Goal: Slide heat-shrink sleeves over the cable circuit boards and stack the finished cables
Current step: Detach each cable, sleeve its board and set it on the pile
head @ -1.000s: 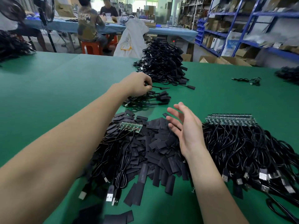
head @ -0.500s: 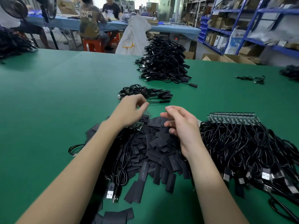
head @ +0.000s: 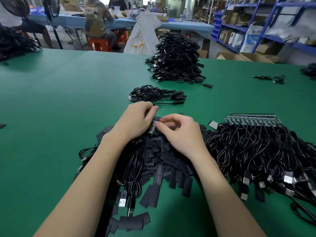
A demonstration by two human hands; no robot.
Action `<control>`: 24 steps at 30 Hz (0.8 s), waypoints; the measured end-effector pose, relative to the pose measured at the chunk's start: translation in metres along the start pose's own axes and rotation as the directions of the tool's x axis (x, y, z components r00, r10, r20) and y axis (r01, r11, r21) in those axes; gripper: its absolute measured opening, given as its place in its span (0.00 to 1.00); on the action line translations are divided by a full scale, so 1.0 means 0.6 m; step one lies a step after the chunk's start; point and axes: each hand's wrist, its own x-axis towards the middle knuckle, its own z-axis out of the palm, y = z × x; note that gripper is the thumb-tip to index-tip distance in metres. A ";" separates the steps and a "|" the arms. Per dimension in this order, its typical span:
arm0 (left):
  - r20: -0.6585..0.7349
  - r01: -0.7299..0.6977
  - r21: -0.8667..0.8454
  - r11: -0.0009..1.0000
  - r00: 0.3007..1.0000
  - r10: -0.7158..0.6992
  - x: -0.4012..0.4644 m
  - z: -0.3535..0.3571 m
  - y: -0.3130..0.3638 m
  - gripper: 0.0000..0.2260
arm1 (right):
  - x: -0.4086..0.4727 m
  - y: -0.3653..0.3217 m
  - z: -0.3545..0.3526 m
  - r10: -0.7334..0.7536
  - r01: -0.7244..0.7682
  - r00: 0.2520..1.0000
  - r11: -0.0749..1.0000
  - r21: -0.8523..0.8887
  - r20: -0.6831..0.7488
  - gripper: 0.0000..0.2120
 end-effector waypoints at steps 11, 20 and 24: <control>-0.118 0.039 -0.112 0.993 0.992 -0.052 0.004 -0.003 0.029 0.33 | -0.009 -0.030 -0.005 0.197 -0.255 0.965 0.866 0.430 0.176 0.06; -0.121 0.041 -0.257 0.966 0.990 -0.074 0.006 0.001 0.046 0.34 | -0.008 -0.039 -0.012 0.156 -0.310 0.940 0.761 0.570 0.303 0.10; -0.105 0.040 -0.301 0.953 0.992 -0.075 0.006 0.004 0.047 0.35 | -0.010 -0.040 -0.013 0.119 -0.311 0.936 0.722 0.618 0.332 0.10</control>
